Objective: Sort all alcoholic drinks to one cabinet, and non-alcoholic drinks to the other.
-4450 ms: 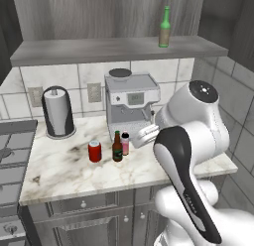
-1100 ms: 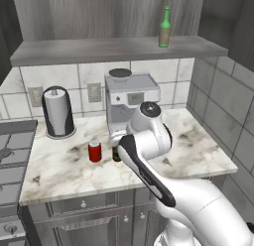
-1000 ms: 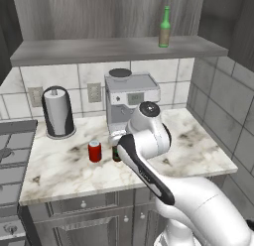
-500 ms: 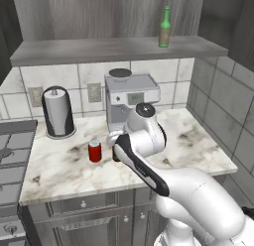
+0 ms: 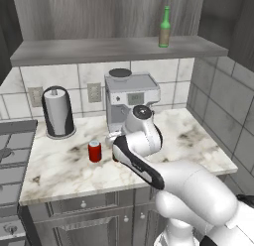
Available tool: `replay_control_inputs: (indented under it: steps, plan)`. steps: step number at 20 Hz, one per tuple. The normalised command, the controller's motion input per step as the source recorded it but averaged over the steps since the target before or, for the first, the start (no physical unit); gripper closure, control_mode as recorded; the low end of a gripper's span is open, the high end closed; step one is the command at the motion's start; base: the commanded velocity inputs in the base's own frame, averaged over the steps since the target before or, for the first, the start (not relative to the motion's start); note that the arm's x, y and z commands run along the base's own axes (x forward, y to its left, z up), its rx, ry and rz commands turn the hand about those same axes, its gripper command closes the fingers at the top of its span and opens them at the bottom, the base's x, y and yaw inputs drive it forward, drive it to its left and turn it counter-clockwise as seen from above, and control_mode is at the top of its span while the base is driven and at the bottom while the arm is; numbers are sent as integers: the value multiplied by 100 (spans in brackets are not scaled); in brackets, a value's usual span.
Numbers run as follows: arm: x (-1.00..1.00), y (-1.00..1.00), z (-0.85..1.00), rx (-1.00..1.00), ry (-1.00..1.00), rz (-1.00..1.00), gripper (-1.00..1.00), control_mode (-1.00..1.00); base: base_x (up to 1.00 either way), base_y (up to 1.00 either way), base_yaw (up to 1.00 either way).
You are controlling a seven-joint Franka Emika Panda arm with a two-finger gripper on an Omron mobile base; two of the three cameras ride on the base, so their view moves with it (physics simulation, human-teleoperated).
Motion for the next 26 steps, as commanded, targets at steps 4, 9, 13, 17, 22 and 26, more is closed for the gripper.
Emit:
replay_control_inputs:
  steps: [4,9,13,17,22,26]
  plan:
    - [18,6,-11,0,0,0,-100,-100,0,0,0]
    - [15,8,-11,0,0,0,-100,-100,0,0,0]
    - [16,3,-12,0,0,0,-100,-100,0,0,0]
    - [16,0,-14,0,0,0,-100,-100,0,0,0]
    - [15,0,-11,0,0,-1,-100,-100,0,0,0]
    - [15,1,-14,0,0,-1,-100,-100,0,0,0]
